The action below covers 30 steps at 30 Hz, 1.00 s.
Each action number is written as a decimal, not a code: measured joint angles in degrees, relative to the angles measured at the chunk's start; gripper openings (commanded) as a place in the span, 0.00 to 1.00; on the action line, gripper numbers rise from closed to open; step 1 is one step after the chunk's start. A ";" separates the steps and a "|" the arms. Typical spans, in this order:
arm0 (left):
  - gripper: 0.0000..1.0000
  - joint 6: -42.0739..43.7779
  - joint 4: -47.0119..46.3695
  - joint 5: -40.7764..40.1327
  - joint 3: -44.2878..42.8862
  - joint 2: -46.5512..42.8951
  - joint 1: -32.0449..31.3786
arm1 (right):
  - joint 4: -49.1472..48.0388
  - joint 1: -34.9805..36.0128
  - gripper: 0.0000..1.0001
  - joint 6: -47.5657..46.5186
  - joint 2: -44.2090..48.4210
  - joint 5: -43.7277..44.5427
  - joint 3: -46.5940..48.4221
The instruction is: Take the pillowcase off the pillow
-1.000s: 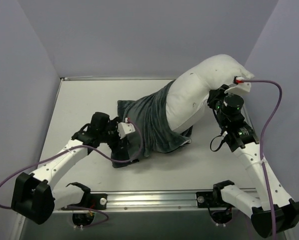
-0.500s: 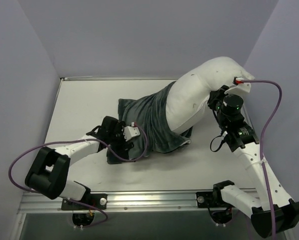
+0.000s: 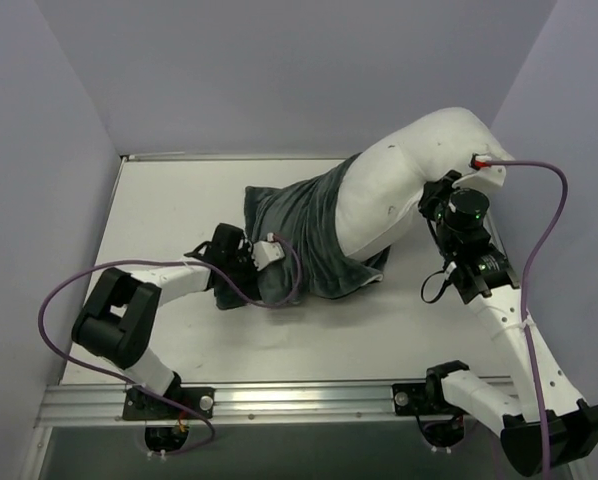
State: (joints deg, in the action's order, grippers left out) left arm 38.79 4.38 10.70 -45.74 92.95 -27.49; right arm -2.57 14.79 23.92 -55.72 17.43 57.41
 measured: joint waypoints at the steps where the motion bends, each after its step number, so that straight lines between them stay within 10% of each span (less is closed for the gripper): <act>1: 0.02 -1.09 0.13 0.83 -0.02 -0.42 1.70 | 0.22 -0.50 0.00 -0.02 0.00 -0.44 0.00; 19: 0.02 5.53 -6.97 2.80 -9.51 1.46 40.79 | 14.62 -7.17 0.00 -1.68 3.85 -12.02 7.61; 30: 0.02 15.91 -13.38 -6.56 -5.14 5.49 54.55 | 16.50 -9.88 0.00 -12.31 2.60 6.49 19.32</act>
State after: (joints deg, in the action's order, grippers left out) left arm 54.70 -8.99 4.14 -50.87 98.43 27.07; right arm 13.93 4.91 11.62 -53.12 23.92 76.73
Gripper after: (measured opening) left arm 0.040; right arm 0.122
